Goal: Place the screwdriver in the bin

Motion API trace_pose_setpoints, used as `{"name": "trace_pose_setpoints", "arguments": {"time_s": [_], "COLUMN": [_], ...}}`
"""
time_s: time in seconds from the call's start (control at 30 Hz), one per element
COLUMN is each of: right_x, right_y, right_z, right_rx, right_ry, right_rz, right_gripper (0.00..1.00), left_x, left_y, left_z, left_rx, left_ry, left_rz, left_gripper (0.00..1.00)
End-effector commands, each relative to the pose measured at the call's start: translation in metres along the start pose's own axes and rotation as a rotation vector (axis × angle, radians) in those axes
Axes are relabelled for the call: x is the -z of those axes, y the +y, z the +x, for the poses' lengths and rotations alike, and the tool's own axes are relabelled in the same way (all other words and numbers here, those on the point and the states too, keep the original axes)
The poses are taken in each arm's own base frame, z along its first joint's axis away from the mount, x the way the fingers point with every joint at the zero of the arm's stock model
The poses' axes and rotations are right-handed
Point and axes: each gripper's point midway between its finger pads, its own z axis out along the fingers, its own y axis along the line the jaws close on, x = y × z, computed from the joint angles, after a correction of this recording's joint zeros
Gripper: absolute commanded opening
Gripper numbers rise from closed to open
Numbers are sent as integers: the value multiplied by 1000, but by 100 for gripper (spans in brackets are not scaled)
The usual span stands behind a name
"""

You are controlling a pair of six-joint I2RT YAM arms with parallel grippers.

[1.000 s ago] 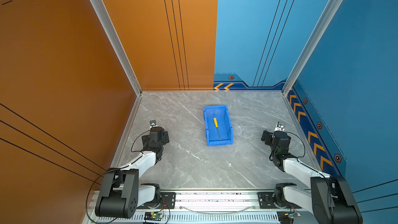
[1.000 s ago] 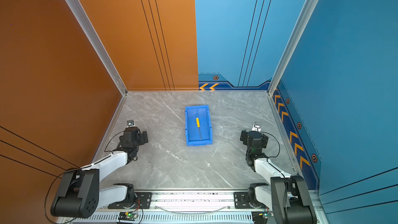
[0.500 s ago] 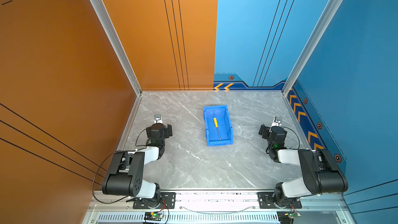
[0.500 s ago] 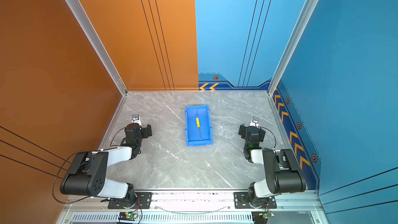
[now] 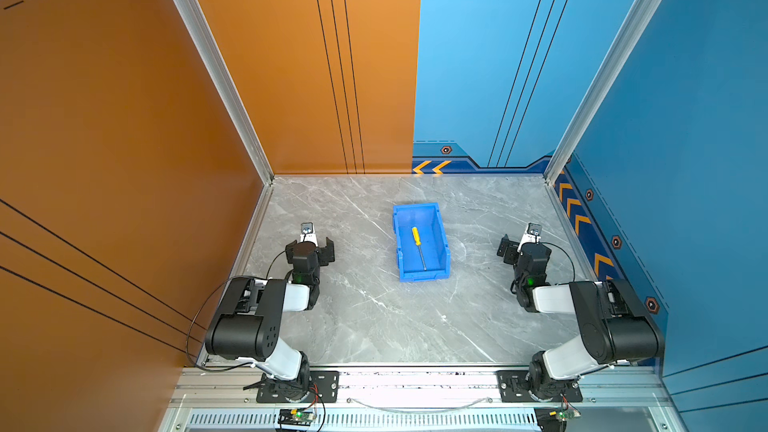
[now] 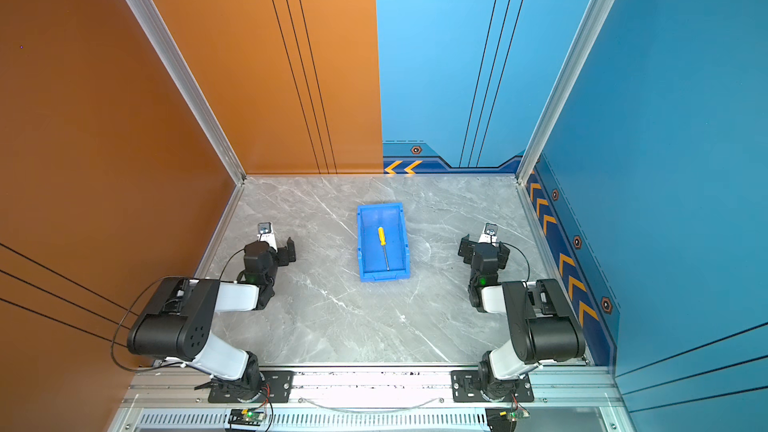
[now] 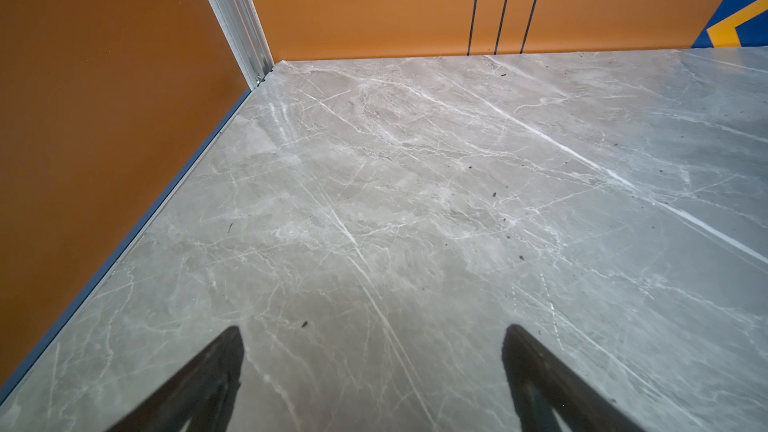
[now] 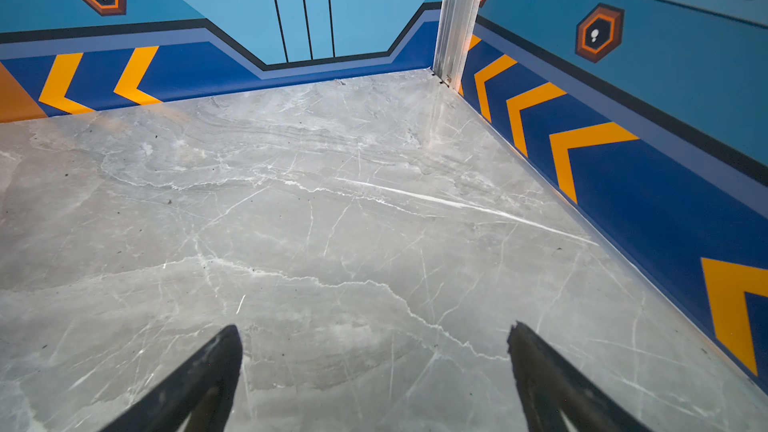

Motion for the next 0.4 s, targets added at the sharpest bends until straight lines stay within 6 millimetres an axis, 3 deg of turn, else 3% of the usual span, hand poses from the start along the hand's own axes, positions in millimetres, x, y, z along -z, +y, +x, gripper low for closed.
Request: {"name": "trace_pose_setpoints", "arguments": {"time_s": [0.0, 0.37], "right_x": [1, 1], "right_y": [-2, -2], "right_z": [-1, -1], "right_rx": [5, 6], "right_ry": [-14, -21], "right_rz": [9, 9], "right_gripper": [100, 100], "left_x": [1, 0], "left_y": [-4, -9], "left_z": [-1, 0], "left_rx": [-10, -16], "left_ry": [-17, -9], "left_rz": [22, 58], "left_gripper": [98, 98]}}
